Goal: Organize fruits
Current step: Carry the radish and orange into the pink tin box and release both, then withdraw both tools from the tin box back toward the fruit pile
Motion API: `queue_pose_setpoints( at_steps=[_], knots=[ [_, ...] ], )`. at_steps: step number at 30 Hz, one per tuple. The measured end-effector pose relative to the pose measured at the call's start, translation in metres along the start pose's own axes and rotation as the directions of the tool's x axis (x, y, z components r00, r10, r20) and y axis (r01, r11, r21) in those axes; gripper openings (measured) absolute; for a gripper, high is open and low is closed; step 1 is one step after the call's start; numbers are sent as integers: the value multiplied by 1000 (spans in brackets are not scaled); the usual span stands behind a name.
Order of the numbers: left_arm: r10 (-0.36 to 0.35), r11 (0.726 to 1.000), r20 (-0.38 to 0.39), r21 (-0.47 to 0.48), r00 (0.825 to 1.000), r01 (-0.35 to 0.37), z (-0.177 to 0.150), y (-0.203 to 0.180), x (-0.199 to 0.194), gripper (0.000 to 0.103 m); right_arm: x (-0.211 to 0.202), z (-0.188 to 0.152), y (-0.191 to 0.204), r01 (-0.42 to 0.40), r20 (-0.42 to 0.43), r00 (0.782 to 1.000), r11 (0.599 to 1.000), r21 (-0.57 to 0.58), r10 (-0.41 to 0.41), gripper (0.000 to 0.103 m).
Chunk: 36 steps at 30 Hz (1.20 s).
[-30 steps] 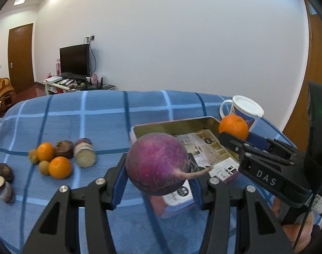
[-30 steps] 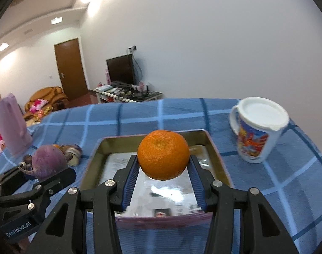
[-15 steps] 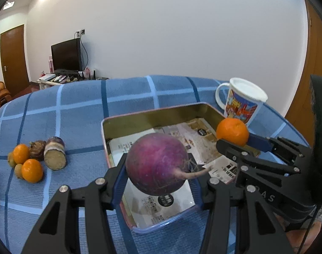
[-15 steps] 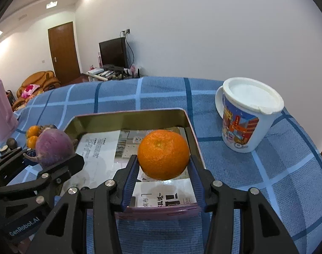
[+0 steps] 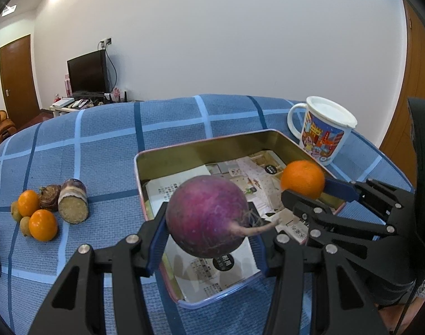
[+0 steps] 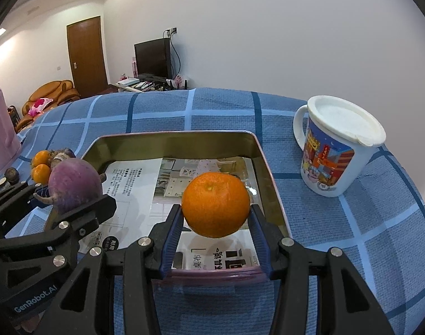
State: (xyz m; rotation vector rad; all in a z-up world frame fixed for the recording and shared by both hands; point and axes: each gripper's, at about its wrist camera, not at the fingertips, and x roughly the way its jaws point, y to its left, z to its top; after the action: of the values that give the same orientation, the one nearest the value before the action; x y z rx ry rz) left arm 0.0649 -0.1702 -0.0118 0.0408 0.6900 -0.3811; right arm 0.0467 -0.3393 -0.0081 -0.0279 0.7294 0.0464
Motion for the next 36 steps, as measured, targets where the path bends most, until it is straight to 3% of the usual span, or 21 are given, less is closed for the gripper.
queue_pose_setpoints(
  at_steps=[5,7,10,12,14,19,22,25,33,36],
  knots=[
    [1,1000,0,-1,1000,-1,0,1,1,54,0,0,-1,2,-1,1000,1000,13,-2,53],
    [3,1000,11,-5,1000,-3,0,1,-1,55,0,0,-4,-1,-2,1000,999,33,1,60],
    [15,1000,65,-7,998,-14,-2,3,-11,72,-4,1,-12,-39,16,999,996,85,38,62],
    [46,999,112,6,993,-47,-1,1,-20,91,-8,1,-19,-80,32,997,988,134,76,63],
    [55,998,166,15,985,-58,1,0,-31,102,-14,1,-24,-74,72,995,984,164,63,69],
    [111,992,244,28,963,-122,3,3,-48,103,-32,3,-30,-39,174,985,980,193,5,73],
    [153,986,252,26,956,-165,2,10,-50,103,-48,1,-32,5,281,957,978,210,-66,74],
    [170,985,244,-5,955,-174,3,21,-51,103,-55,-2,-32,52,337,934,977,208,-122,79],
    [250,968,253,-50,935,-246,-5,45,-56,103,-56,-4,-35,117,325,926,964,240,-194,80],
    [273,962,248,-63,930,-265,-9,54,-58,103,-59,-5,-32,156,335,913,957,244,-234,80]
  ],
)
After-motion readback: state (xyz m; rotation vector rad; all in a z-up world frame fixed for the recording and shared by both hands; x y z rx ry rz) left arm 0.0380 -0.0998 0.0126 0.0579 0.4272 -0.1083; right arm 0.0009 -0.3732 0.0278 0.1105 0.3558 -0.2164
